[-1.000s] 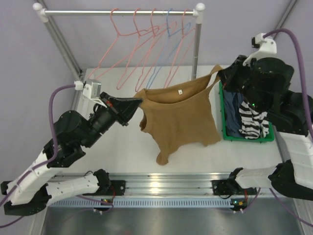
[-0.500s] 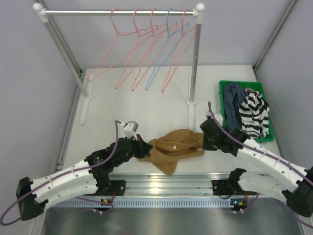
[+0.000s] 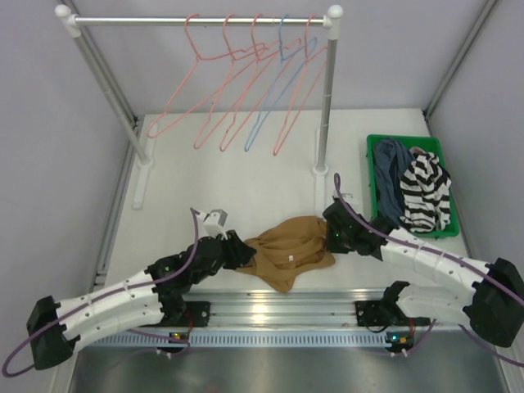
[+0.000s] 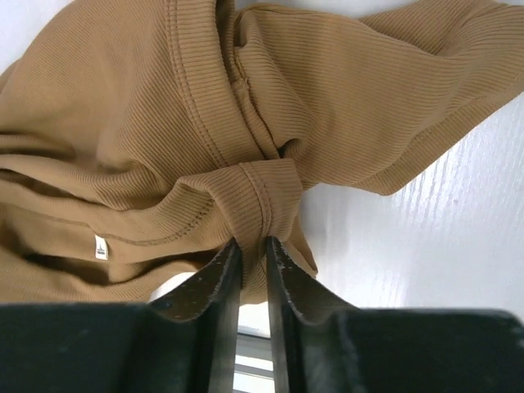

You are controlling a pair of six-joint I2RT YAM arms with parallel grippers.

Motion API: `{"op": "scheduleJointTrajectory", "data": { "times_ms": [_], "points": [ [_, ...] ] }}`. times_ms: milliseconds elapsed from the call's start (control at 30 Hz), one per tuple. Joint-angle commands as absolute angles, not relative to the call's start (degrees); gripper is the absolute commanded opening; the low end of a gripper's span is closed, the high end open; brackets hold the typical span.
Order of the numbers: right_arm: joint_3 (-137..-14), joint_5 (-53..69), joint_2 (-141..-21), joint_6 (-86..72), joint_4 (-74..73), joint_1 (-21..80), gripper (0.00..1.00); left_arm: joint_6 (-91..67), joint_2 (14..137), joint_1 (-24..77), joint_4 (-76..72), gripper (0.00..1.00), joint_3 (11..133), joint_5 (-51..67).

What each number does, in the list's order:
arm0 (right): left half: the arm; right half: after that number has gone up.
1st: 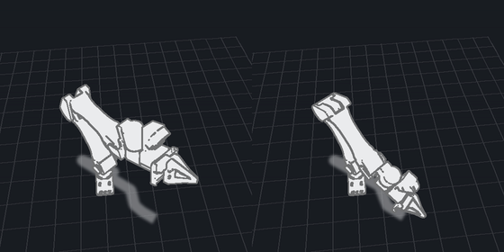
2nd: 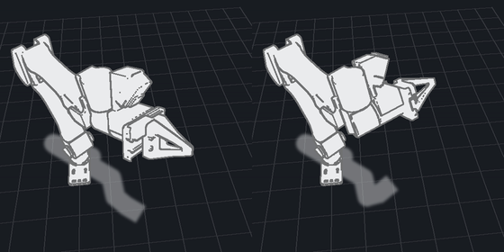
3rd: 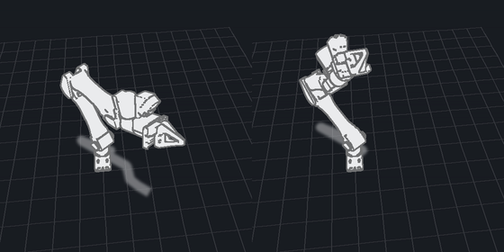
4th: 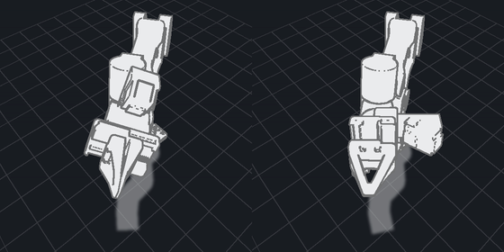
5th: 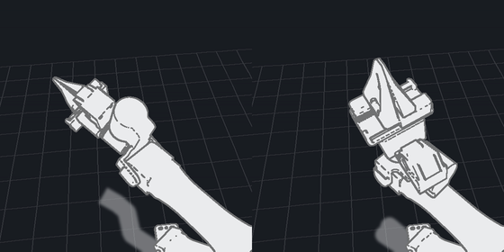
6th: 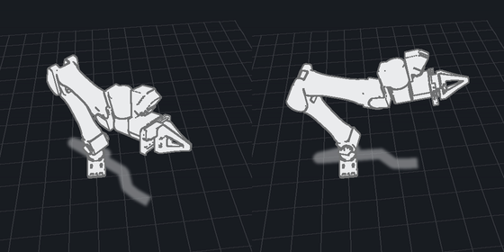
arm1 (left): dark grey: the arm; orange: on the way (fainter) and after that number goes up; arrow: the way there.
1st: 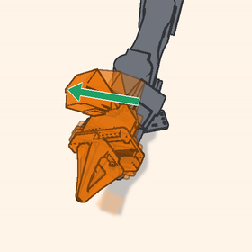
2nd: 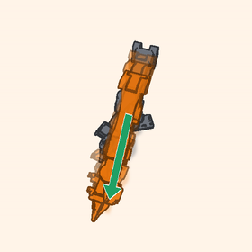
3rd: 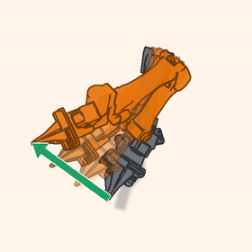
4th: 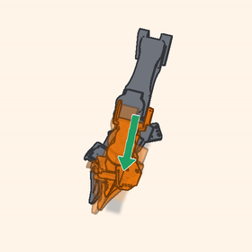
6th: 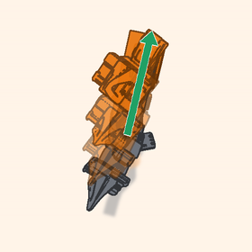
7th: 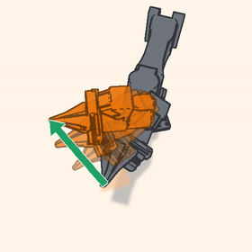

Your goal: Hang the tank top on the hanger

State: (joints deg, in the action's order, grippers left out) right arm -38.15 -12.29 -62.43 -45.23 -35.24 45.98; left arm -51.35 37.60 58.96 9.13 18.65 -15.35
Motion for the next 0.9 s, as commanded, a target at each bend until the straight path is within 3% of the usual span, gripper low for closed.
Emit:
{"op": "scheduleJointTrajectory", "data": {
  "times_ms": [0, 33, 100, 133, 167, 300, 600, 867],
  "points": [
    [-39.9, -12.65, -62.4, -45.26, -32.78, 46.67, 0.2, -51.68, 35.16, 58.8, 13.08, 0.43, 22.93, -18.01],
    [-40.16, -12.66, -62.32, -45.18, -33.22, 46.67, 0.22, -51.59, 34.81, 58.8, 14.92, 0.46, 24.59, -18.37],
    [-40.43, -12.74, -61.96, -45.18, -33.66, 46.67, 0.28, -51.59, 33.75, 58.8, 19.93, 0.62, 26.27, -19.33],
    [-40.6, -12.74, -61.44, -44.91, -33.92, 46.67, 0.3, -51.59, 33.31, 58.8, 21.26, 0.63, 27.76, -19.51],
    [-40.61, -12.92, -61.17, -44.74, -34.19, 46.67, 0.37, -51.07, 32.27, 58.8, 23.36, 0.63, 28.47, -19.34],
    [-41.66, -13.1, -59.68, -43.51, -35.59, 46.67, 0.46, -49.93, 29.98, 58.8, 28.11, 0.62, 32.86, -18.72],
    [-45.26, -13.71, -56.34, -40.61, -38.23, 46.67, 0.49, -37.1, 30.41, 58.8, 34.45, 0.62, 54.01, -17.31],
    [-46.14, -13.18, -54.76, -39.11, -38.06, 46.67, 0.49, -18.06, 41.46, 58.8, 27.71, 0.63, 71.7, -33.62]
  ]
}}
